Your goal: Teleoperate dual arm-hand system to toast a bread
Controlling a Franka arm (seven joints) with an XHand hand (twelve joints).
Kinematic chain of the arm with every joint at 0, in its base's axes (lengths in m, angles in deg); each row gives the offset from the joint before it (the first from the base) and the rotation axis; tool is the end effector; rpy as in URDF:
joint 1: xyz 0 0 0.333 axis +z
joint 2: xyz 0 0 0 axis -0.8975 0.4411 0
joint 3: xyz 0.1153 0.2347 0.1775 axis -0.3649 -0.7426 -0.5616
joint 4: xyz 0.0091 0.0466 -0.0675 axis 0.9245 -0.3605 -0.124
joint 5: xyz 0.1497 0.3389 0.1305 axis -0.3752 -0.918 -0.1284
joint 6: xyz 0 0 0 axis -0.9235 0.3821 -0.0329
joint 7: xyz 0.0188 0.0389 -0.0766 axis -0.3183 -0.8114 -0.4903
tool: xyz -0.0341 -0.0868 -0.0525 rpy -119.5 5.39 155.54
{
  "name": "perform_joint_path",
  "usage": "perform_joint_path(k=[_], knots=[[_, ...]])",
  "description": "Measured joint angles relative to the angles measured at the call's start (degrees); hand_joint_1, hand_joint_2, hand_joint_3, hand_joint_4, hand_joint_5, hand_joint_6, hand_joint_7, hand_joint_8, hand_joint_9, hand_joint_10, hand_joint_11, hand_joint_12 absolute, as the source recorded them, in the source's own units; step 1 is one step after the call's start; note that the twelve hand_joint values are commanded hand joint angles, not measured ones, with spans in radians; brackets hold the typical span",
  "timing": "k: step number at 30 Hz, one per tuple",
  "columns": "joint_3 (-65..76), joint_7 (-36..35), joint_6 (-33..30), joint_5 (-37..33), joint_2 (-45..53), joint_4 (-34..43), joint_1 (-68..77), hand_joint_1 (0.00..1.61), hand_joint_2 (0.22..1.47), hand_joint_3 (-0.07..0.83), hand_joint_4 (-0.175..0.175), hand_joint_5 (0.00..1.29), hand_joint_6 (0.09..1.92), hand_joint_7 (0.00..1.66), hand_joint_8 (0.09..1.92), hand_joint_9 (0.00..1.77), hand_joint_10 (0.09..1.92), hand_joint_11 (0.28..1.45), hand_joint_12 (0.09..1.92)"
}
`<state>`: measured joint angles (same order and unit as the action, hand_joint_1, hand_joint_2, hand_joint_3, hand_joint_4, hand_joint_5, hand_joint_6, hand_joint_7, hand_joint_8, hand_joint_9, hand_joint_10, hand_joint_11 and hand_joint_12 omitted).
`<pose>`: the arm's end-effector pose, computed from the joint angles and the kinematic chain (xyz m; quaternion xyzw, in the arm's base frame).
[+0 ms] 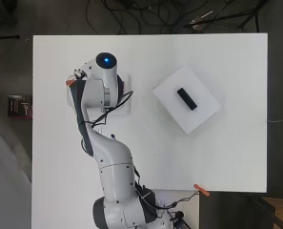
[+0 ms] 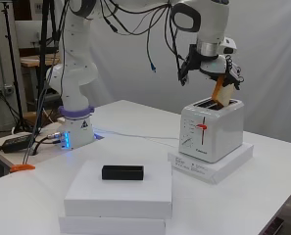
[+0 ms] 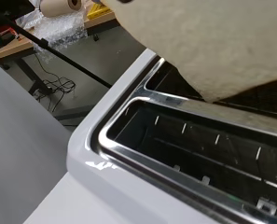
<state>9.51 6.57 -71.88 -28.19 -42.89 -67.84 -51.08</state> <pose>0.5836 0.1570 0.4637 -0.7070 -0.6781 0.0098 0.2006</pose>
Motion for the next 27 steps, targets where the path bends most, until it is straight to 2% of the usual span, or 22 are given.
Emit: perform_joint_path(k=[2, 4, 6, 7, 8, 9, 10, 11, 12, 13, 14, 15, 16, 18, 22, 27], knots=[[-0.43, 0.29, -1.91, 1.21, -0.22, -0.28, 0.10, 1.33, 1.24, 0.000, -0.175, 0.55, 1.50, 0.72, 1.27, 0.86, 1.36, 0.71, 0.10], [-0.83, 0.23, -2.68, 2.72, -0.02, 0.00, 0.18, 1.33, 1.24, 0.000, -0.175, 0.55, 1.54, 0.72, 1.25, 0.86, 1.34, 0.70, 0.09], [-1.18, -0.30, -0.99, 3.04, 0.96, 1.60, 0.09, 1.21, 1.25, 0.001, -0.094, 0.62, 1.56, 0.79, 1.17, 0.94, 0.65, 0.70, 0.09], [-1.38, -0.60, 0.13, 2.98, 1.53, 2.53, 0.04, 1.18, 1.25, 0.002, -0.072, 0.64, 1.55, 0.82, 1.14, 1.01, 0.39, 0.70, 0.09], [-1.62, -0.88, 1.17, 3.04, 2.08, 3.26, 0.02, 1.17, 1.25, 0.001, -0.061, 0.64, 1.55, 0.84, 1.13, 1.07, 0.22, 0.71, 0.09], [-1.87, -1.39, 1.96, 3.11, 2.53, 3.74, 0.03, 1.16, 1.25, -0.001, -0.055, 0.65, 1.54, 0.85, 1.12, 1.10, 0.12, 0.71, 0.09], [-2.03, -1.92, 2.29, 3.18, 2.75, 3.90, 0.02, 1.23, 1.22, 0.004, -0.098, 0.65, 1.50, 0.86, 1.09, 1.05, 0.48, 0.72, 0.09], [-2.19, -2.32, 2.56, 3.23, 3.00, 3.99, 0.00, 1.22, 1.23, 0.005, -0.133, 0.60, 1.47, 0.87, 1.17, 1.04, 0.58, 0.75, 0.09], [-2.30, -2.62, 2.95, 3.03, 3.35, 4.20, -0.03, 0.78, 1.15, -0.010, -0.117, 0.49, 1.05, 0.75, 0.86, 0.94, 0.44, 0.67, 0.09], [-2.39, -3.00, 3.36, 2.50, 3.86, 4.37, -0.07, 0.43, 1.03, -0.022, -0.072, 0.40, 0.63, 0.57, 0.52, 0.75, 0.26, 0.58, 0.09], [-2.62, -3.16, 3.55, 1.93, 4.30, 4.41, 0.03, 0.22, 0.95, -0.021, -0.034, 0.34, 0.34, 0.40, 0.28, 0.55, 0.14, 0.50, 0.09], [-2.89, -2.67, 3.62, 1.73, 4.42, 4.48, 0.19, 0.11, 0.91, -0.015, -0.009, 0.31, 0.17, 0.30, 0.14, 0.42, 0.09, 0.46, 0.09], [-2.97, -1.10, 3.70, 2.35, 4.38, 4.63, 0.30, 0.05, 0.91, -0.001, 0.006, 0.29, 0.09, 0.24, 0.09, 0.35, 0.09, 0.43, 0.09], [-2.50, 3.64, 3.54, 5.67, 4.52, 4.85, 0.26, 0.01, 0.96, 0.014, 0.019, 0.27, 0.09, 0.20, 0.09, 0.29, 0.09, 0.41, 0.09], [0.70, 11.66, 0.77, 12.01, 4.19, 3.16, -0.88, 0.01, 1.02, 0.015, 0.020, 0.29, 0.09, 0.21, 0.09, 0.28, 0.09, 0.38, 0.09], [4.75, 13.01, -2.99, 3.62, 2.79, -1.00, -2.42, 0.02, 1.03, 0.010, 0.023, 0.28, 0.09, 0.21, 0.09, 0.26, 0.09, 0.36, 0.09]])
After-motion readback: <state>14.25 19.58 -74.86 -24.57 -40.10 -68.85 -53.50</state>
